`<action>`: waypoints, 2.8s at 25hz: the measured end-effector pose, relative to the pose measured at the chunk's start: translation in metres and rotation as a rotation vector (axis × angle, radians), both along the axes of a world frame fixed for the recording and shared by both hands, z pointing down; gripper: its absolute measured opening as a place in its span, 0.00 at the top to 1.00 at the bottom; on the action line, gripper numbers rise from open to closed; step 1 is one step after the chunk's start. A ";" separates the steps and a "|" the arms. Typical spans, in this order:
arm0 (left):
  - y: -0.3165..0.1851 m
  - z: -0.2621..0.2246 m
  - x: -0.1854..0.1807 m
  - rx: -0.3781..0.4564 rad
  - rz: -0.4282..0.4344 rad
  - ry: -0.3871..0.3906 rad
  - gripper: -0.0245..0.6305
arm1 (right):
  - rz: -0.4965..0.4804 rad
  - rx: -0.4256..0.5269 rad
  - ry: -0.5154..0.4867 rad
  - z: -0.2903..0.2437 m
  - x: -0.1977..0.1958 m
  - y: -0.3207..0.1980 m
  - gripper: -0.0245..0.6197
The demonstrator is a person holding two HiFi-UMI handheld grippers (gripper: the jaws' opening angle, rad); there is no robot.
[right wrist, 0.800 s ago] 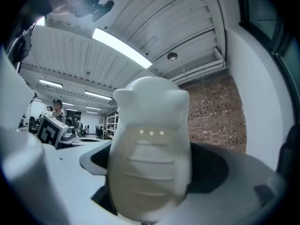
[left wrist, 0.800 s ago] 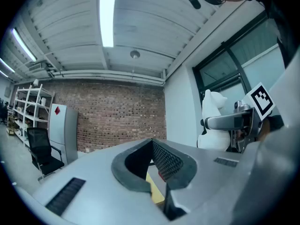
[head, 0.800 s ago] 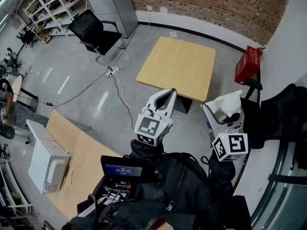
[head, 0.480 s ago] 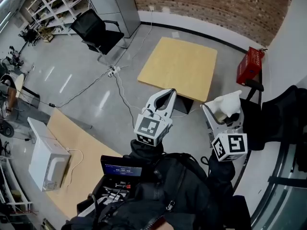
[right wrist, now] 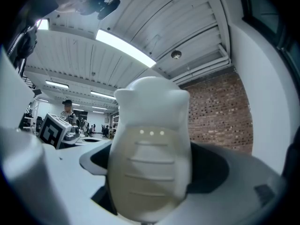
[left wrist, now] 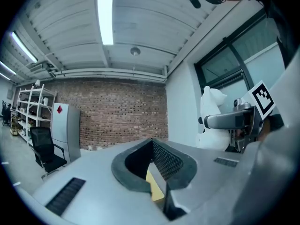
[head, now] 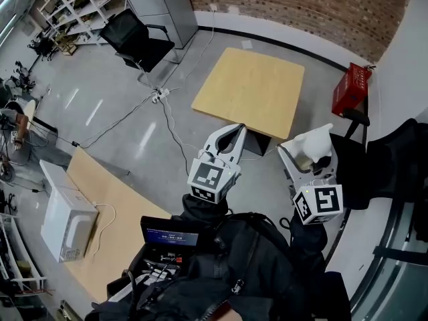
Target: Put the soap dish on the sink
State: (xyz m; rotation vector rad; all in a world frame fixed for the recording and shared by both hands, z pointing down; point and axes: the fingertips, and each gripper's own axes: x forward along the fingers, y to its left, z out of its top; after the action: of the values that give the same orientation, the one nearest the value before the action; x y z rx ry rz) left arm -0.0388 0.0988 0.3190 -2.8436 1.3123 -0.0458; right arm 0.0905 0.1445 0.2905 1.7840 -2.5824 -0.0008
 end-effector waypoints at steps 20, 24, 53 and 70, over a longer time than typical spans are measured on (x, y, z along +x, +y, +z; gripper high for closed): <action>0.003 0.011 0.023 -0.022 -0.023 0.004 0.96 | -0.048 -0.021 -0.006 0.012 0.013 -0.009 0.20; -0.006 0.020 0.023 -0.037 -0.028 0.000 0.96 | -0.049 -0.032 -0.011 0.019 0.015 -0.019 0.20; -0.257 0.039 0.006 -0.104 0.067 0.039 0.96 | 0.057 -0.099 -0.004 0.040 -0.007 -0.258 0.20; -0.296 0.072 0.025 -0.190 0.067 -0.006 0.96 | 0.025 -0.219 -0.002 0.083 0.008 -0.302 0.20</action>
State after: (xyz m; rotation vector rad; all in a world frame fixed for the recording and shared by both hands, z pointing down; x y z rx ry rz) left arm -0.0140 -0.1973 0.3906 -3.0391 1.2747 -0.1878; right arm 0.0983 -0.1579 0.3733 1.7373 -2.4501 0.2727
